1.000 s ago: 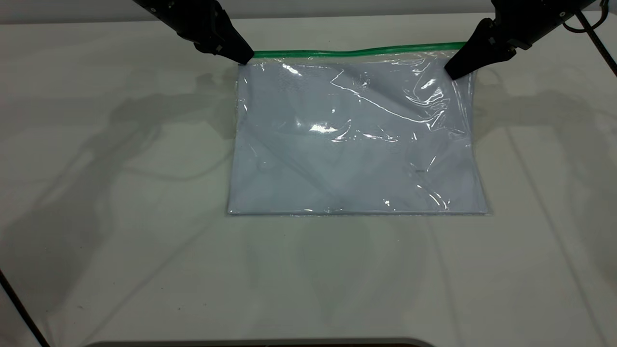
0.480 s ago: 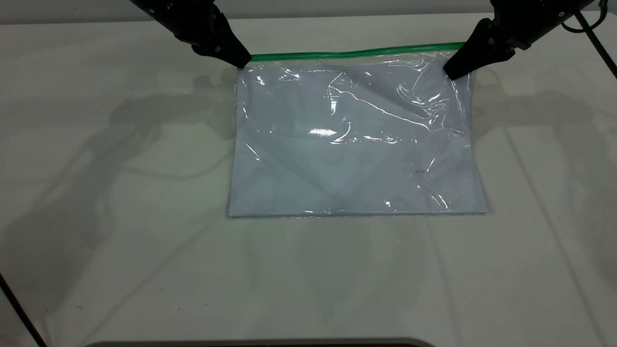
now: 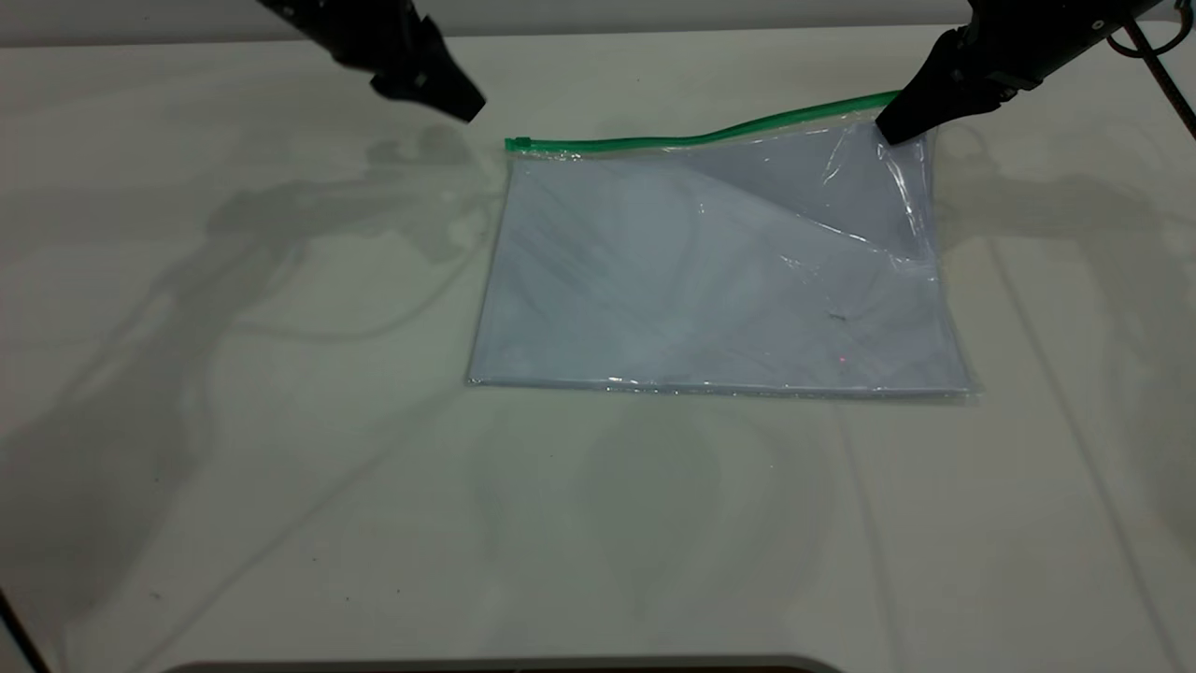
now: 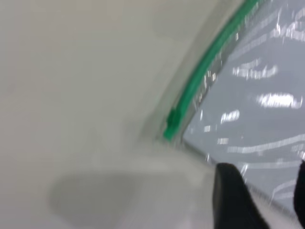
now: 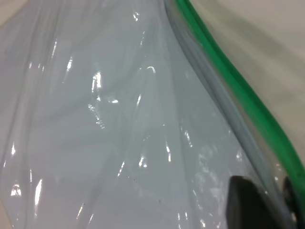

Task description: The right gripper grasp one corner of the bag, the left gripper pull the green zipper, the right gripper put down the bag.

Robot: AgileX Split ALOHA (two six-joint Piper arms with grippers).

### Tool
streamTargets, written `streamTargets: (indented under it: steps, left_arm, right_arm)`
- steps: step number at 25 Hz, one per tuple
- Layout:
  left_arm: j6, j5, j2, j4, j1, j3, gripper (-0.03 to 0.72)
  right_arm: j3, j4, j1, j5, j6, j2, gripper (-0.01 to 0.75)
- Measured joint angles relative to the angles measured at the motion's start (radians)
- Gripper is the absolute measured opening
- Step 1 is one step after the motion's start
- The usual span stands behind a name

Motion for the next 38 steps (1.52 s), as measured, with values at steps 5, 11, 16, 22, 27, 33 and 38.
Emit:
streamTargets:
  steps: [5, 11, 16, 22, 27, 33, 38]
  left_arm:
    - [0.0, -0.001, -0.074, -0.084, -0.023, 0.0, 0.474]
    - [-0.005, 0.022, -0.189, -0.105, -0.065, 0.0, 0.477]
    - [-0.049, 0.093, -0.264, -0.105, -0.082, 0.0, 0.477]
    - [-0.162, 0.186, -0.385, -0.06, -0.088, 0.001, 0.477]
    - [-0.373, 0.268, -0.549, 0.136, -0.088, 0.001, 0.477]
    - [-0.733, 0.418, -0.753, 0.429, -0.088, 0.001, 0.468]
    - [-0.925, 0.531, -0.89, 0.612, -0.088, 0.001, 0.44]
  right_arm:
    - [0.0, -0.002, 0.0, -0.007, 0.008, 0.0, 0.514]
    - [0.0, -0.171, 0.021, -0.085, 0.105, -0.055, 0.565]
    - [0.0, -0.316, 0.029, -0.087, 0.25, -0.166, 0.555]
    - [0.001, -0.35, 0.078, 0.053, 0.376, -0.33, 0.511]
    - [0.001, -0.452, 0.135, 0.195, 0.555, -0.517, 0.463]
    - [0.001, -0.588, 0.203, 0.371, 0.8, -0.768, 0.452]
    - [0.012, -0.706, 0.213, 0.384, 1.047, -0.936, 0.451]
